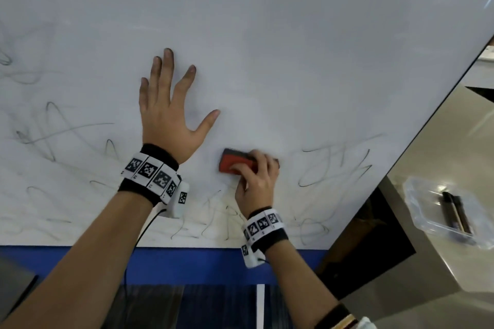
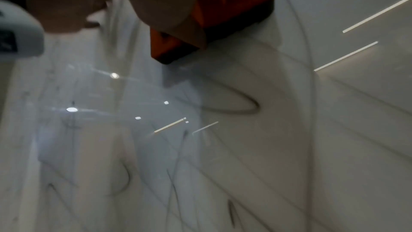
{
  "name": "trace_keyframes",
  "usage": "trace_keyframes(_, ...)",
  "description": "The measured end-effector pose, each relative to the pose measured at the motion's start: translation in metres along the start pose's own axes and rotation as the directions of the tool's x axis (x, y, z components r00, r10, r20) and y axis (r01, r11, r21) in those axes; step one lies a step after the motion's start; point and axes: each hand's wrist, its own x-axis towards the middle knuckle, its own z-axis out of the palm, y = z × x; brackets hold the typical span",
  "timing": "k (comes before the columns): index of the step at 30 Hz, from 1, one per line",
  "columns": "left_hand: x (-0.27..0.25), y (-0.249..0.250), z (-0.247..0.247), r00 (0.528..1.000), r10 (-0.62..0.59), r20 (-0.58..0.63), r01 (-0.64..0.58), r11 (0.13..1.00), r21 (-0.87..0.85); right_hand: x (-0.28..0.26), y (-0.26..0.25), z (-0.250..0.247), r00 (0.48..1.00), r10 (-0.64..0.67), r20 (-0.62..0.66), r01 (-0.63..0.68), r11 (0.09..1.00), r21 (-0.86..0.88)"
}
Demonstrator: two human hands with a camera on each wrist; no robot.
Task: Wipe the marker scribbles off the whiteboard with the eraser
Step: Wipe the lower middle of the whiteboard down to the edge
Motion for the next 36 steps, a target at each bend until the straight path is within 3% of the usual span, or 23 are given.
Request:
trace_keyframes(2, 0.000, -0.004, -0.001, 1.000, 0.024, 0.000, -0.024, 1.000, 0.014, -0.010, 0.010, -0.007, 0.997, 0.041, 0.069, -0.043, 0.999, 0.024)
trace_keyframes(4, -0.001, -0.007, -0.001, 0.999, 0.032, -0.004, -0.032, 0.999, 0.017, 0.006, 0.032, -0.034, 0.988, 0.149, -0.038, -0.146, 0.987, 0.069)
trace_keyframes(7, -0.002, -0.004, 0.000, 1.000, 0.028, 0.001, -0.028, 0.999, -0.026, 0.037, 0.077, -0.089, 0.928, 0.276, -0.251, -0.242, 0.957, 0.160)
trace_keyframes(10, -0.002, 0.008, 0.002, 0.999, -0.038, 0.016, 0.040, 0.993, -0.115, 0.057, 0.104, -0.124, 0.792, 0.486, -0.370, -0.347, 0.857, 0.382)
trace_keyframes(12, -0.002, 0.016, 0.002, 0.996, -0.087, 0.032, 0.091, 0.985, -0.146, 0.059, 0.101, -0.115, 0.666, 0.580, -0.469, -0.394, 0.807, 0.439)
trace_keyframes(13, -0.002, 0.019, 0.002, 0.994, -0.106, 0.038, 0.110, 0.982, -0.151, 0.058, 0.090, -0.102, 0.638, 0.588, -0.497, -0.411, 0.806, 0.425)
trace_keyframes(14, -0.003, 0.021, 0.002, 0.992, -0.120, 0.043, 0.125, 0.981, -0.150, 0.054, 0.077, -0.084, 0.665, 0.561, -0.493, -0.398, 0.825, 0.401)
trace_keyframes(15, -0.003, 0.023, 0.001, 0.991, -0.130, 0.045, 0.135, 0.980, -0.145, 0.045, 0.059, -0.063, 0.746, 0.485, -0.456, -0.357, 0.869, 0.341)
trace_keyframes(17, -0.003, 0.024, 0.000, 0.990, -0.132, 0.046, 0.137, 0.984, -0.112, 0.017, 0.021, -0.022, 0.938, 0.275, -0.212, -0.232, 0.950, 0.207)
trace_keyframes(19, -0.005, 0.020, -0.002, 0.993, -0.109, 0.050, 0.112, 0.992, -0.060, -0.011, -0.002, 0.000, 0.992, 0.127, -0.001, -0.126, 0.983, 0.132)
trace_keyframes(21, -0.006, 0.011, -0.005, 0.996, -0.059, 0.063, 0.059, 0.998, -0.007, -0.004, 0.001, -0.009, 0.981, 0.188, -0.056, -0.175, 0.968, 0.179)
trace_keyframes(23, -0.007, 0.000, -0.011, 0.996, -0.004, 0.090, -0.001, 0.999, 0.054, 0.025, 0.032, -0.042, 0.884, 0.395, -0.251, -0.308, 0.894, 0.324)
trace_keyframes(26, -0.007, -0.007, -0.014, 0.992, 0.036, 0.122, -0.049, 0.993, 0.106, 0.068, 0.105, -0.109, 0.648, 0.614, -0.451, -0.400, 0.778, 0.485)
trace_keyframes(29, -0.007, 0.002, -0.010, 0.992, -0.013, 0.122, 0.006, 0.998, 0.059, 0.082, 0.154, -0.154, 0.318, 0.830, -0.458, -0.468, 0.558, 0.686)
trace_keyframes(30, -0.007, 0.007, -0.008, 0.992, -0.041, 0.119, 0.037, 0.998, 0.042, 0.084, 0.159, -0.156, 0.241, 0.866, -0.439, -0.470, 0.499, 0.728)
trace_keyframes(31, -0.008, 0.011, -0.006, 0.991, -0.069, 0.113, 0.066, 0.997, 0.030, 0.086, 0.155, -0.155, 0.220, 0.869, -0.442, -0.443, 0.493, 0.749)
trace_keyframes(32, -0.009, 0.015, -0.005, 0.990, -0.094, 0.106, 0.092, 0.996, 0.023, 0.088, 0.143, -0.146, 0.265, 0.831, -0.489, -0.422, 0.556, 0.716)
trace_keyframes(33, -0.009, 0.018, -0.003, 0.989, -0.112, 0.097, 0.110, 0.994, 0.025, 0.088, 0.121, -0.130, 0.369, 0.762, -0.532, -0.393, 0.647, 0.654)
trace_keyframes(34, -0.009, 0.021, -0.001, 0.989, -0.124, 0.086, 0.121, 0.992, 0.040, 0.084, 0.093, -0.110, 0.521, 0.658, -0.543, -0.349, 0.745, 0.568)
trace_keyframes(35, -0.010, 0.025, 0.001, 0.988, -0.135, 0.076, 0.130, 0.990, 0.061, 0.075, 0.063, -0.089, 0.703, 0.529, -0.475, -0.284, 0.821, 0.495)
trace_keyframes(36, -0.010, 0.029, 0.003, 0.987, -0.148, 0.067, 0.142, 0.987, 0.080, 0.064, 0.036, -0.071, 0.847, 0.389, -0.363, -0.227, 0.882, 0.413)
